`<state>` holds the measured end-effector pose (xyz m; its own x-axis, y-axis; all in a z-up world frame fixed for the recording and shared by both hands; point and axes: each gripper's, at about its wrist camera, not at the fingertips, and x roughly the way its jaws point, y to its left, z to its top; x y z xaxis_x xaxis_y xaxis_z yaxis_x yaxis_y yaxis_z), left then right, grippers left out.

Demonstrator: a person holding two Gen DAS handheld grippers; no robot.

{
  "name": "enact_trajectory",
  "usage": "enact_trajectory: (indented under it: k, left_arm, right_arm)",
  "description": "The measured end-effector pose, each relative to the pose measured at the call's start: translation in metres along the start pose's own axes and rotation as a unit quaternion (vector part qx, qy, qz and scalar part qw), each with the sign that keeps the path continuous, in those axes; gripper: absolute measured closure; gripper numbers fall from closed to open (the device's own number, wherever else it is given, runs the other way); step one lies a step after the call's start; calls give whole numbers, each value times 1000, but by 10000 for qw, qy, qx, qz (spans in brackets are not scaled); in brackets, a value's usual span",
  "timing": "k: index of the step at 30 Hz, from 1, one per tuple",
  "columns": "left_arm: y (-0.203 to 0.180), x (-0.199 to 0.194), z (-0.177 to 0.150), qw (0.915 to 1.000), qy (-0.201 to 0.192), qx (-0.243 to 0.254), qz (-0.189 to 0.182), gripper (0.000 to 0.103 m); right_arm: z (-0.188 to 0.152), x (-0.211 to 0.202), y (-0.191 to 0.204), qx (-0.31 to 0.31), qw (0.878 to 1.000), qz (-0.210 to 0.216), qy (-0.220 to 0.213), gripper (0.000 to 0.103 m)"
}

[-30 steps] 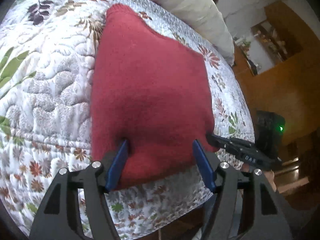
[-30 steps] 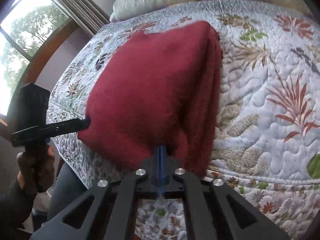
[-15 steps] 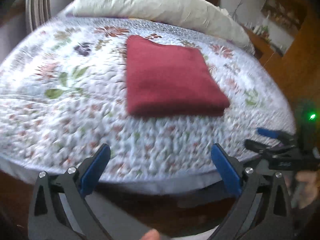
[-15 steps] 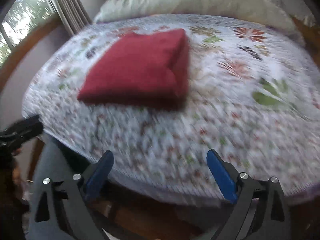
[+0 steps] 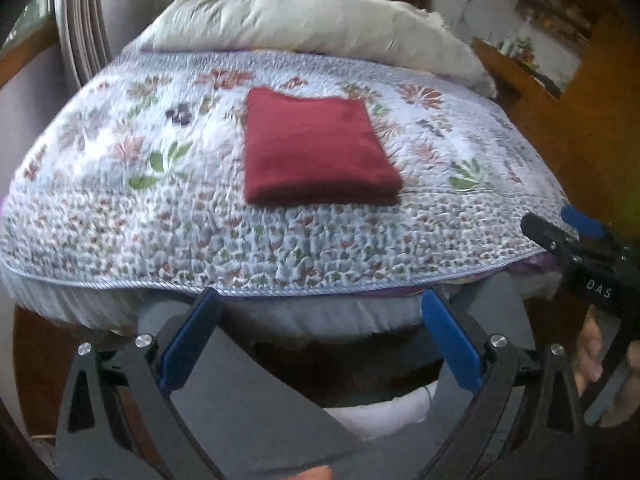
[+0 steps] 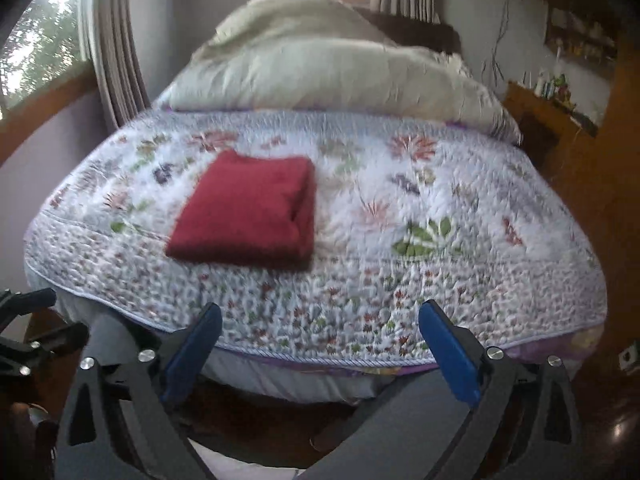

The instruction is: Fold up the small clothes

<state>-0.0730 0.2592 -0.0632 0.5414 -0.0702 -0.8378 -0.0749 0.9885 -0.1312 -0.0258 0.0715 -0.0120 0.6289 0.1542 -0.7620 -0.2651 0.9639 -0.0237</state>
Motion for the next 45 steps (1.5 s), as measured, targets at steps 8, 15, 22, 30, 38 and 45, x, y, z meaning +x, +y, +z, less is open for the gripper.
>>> enact_trajectory:
  k: [8,15,22,30,38,45]
  left_arm:
    - [-13,-48,-2,9993,-282,38,234,3]
    - [-14,-60,-6,9987,-438,-45,260,3]
    - [-9,-56,-9,9989,-345,-119,298,3]
    - [-5,-50,-6,9989,-315,-241,266,3]
    - [-5,-46,-3,9989,-296,-242,258,3]
    - [-9,-44,2,9991,-298,-168,252,3]
  right_arm:
    - [3,-39,18,-253,9996,13,-78,4]
    - [-2,-52,34,-424,9990,76,-92,4]
    - [3,-49,35,-377,9991,149,-89,4]
    - [6,-43,40,-436,9988,198,-53,4]
    - [9,-37,38,-434,9988,211,-29,4]
    - [10,-38,34,-424,9989,179,-84,4]
